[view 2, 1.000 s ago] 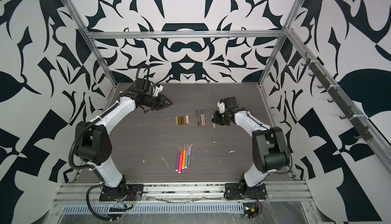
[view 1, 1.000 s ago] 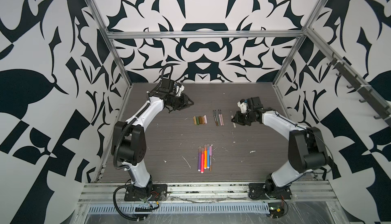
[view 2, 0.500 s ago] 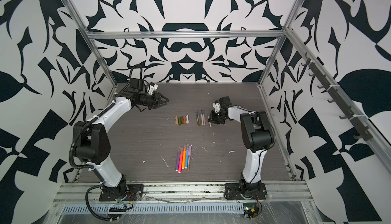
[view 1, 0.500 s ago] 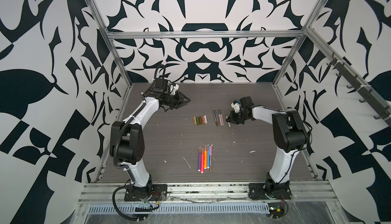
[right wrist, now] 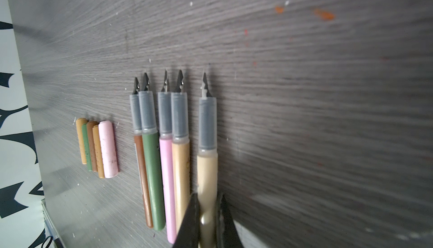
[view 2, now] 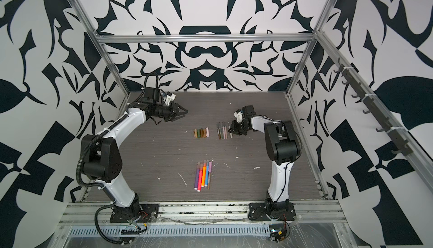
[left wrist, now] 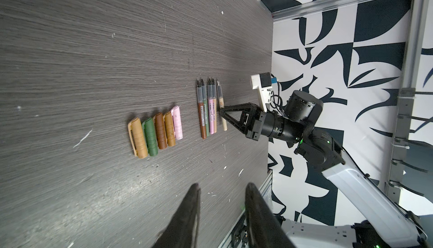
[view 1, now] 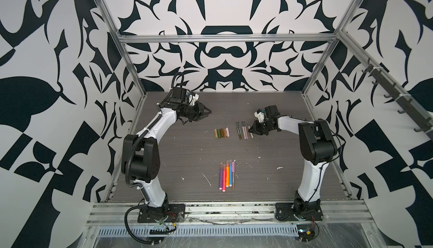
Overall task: Open the pen caps
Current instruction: 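Carry the uncapped cream pen to the fountain pen row with the right gripper, then lower the cream pen beside the tan pen and open the right gripper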
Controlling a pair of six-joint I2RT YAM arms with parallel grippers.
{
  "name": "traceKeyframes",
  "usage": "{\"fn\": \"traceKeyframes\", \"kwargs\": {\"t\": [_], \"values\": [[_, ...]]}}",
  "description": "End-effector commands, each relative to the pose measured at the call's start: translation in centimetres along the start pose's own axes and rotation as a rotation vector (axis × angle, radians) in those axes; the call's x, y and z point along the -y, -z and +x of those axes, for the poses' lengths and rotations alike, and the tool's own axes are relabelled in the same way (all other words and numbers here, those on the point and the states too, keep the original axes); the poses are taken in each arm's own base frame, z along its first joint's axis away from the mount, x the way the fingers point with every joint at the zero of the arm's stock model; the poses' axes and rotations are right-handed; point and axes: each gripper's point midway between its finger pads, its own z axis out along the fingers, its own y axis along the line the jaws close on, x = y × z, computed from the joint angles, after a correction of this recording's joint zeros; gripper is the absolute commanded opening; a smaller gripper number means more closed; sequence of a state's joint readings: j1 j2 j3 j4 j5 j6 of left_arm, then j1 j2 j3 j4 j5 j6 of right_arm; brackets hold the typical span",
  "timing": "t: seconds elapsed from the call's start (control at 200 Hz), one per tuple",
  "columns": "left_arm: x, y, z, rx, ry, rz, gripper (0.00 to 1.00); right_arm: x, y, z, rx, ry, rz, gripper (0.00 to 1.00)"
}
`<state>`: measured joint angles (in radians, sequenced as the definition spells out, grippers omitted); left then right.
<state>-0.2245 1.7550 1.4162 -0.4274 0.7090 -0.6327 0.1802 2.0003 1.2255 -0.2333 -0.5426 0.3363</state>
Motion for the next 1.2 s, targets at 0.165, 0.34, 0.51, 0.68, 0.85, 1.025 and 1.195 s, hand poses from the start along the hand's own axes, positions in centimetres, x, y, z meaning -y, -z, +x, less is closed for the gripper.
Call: {"fn": "traceKeyframes", "kwargs": {"t": [0.165,0.34,0.51,0.68,0.85,1.025,1.195], "values": [[0.70,0.54,0.18,0.001,-0.011,0.024,0.36,0.02,-0.35,-0.35,0.010,0.010,0.007,0.25],[0.75,0.58,0.19,0.003,-0.012,0.025,0.36,-0.23,0.03,-0.40,0.024,0.014,0.002,0.43],[0.71,0.57,0.15,0.005,-0.015,0.023,0.36,-0.27,-0.10,-0.23,0.015,0.008,-0.005,0.44],[0.60,0.51,0.14,0.004,-0.012,0.021,0.36,-0.30,-0.09,-0.10,0.011,0.006,-0.008,0.45],[0.55,0.46,0.13,0.003,-0.011,0.021,0.36,-0.28,-0.02,0.13,0.012,0.009,-0.009,0.52],[0.43,0.36,0.16,0.000,-0.009,0.020,0.36,-0.35,0.07,0.39,0.011,0.005,-0.015,0.53],[0.37,0.31,0.16,-0.001,-0.008,0.019,0.36,-0.58,0.14,0.48,0.011,-0.002,-0.022,0.53]]}}
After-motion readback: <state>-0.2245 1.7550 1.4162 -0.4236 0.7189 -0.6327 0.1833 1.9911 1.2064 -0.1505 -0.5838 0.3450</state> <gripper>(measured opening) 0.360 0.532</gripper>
